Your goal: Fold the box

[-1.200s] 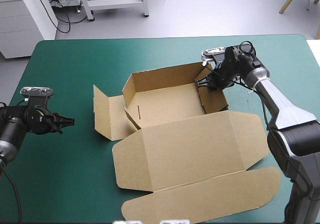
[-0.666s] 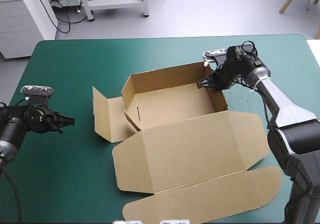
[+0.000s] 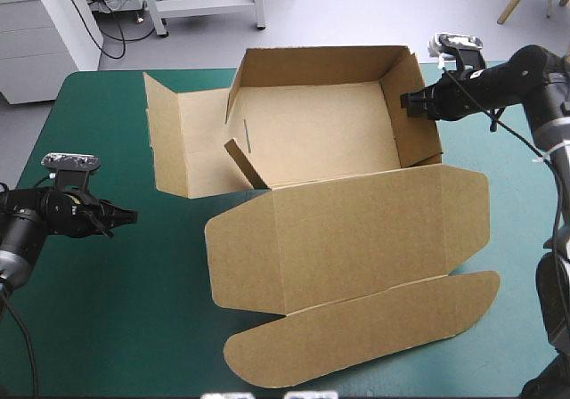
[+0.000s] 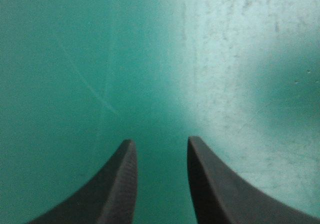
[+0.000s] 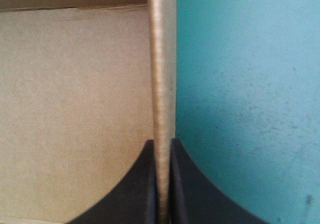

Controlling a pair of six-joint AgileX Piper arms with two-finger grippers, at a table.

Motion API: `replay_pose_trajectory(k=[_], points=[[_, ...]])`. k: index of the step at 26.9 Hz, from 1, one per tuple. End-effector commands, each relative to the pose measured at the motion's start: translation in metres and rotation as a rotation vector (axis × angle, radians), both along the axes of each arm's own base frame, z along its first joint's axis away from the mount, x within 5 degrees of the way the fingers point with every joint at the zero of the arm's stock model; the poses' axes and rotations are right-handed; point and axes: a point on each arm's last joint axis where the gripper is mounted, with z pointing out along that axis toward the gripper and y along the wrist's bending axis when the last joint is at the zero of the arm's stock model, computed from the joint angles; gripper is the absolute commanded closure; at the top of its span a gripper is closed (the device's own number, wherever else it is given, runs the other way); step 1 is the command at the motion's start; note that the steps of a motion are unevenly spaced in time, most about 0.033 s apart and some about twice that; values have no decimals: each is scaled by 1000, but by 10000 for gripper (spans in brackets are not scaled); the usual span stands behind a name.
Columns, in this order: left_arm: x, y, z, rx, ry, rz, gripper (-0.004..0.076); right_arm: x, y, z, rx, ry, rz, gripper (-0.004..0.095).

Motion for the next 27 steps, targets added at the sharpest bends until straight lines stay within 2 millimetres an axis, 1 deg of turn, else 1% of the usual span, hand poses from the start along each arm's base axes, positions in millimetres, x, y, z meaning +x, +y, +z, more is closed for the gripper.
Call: replay_pose_trajectory(k=[1, 3, 5, 8, 15, 18, 20, 22, 27], points=[[4, -5, 19, -51, -128, -11, 483, -22, 3, 42, 139, -118, 63, 927], [9, -12, 18, -138, -149, -32, 483, -24, 4, 42, 150, -102, 86, 927], [16, -25, 16, -299, -170, -78, 483, -24, 4, 41, 144, -98, 91, 927], [21, -35, 17, -406, -200, -129, 483, -24, 4, 41, 141, -99, 96, 927], [29, -49, 32, -645, -334, -148, 483, -24, 4, 41, 138, -109, 93, 927], [30, -55, 42, -736, -404, -197, 479, -23, 4, 42, 136, -112, 90, 927], [29, -59, 48, -796, -438, -238, 453, -23, 3, 41, 122, -114, 89, 927], [27, -64, 53, -865, -460, -289, 410, -23, 2, 40, 106, -114, 84, 927], [22, -72, 70, -961, -479, -407, 323, -22, 1, 40, 103, -122, 76, 927]])
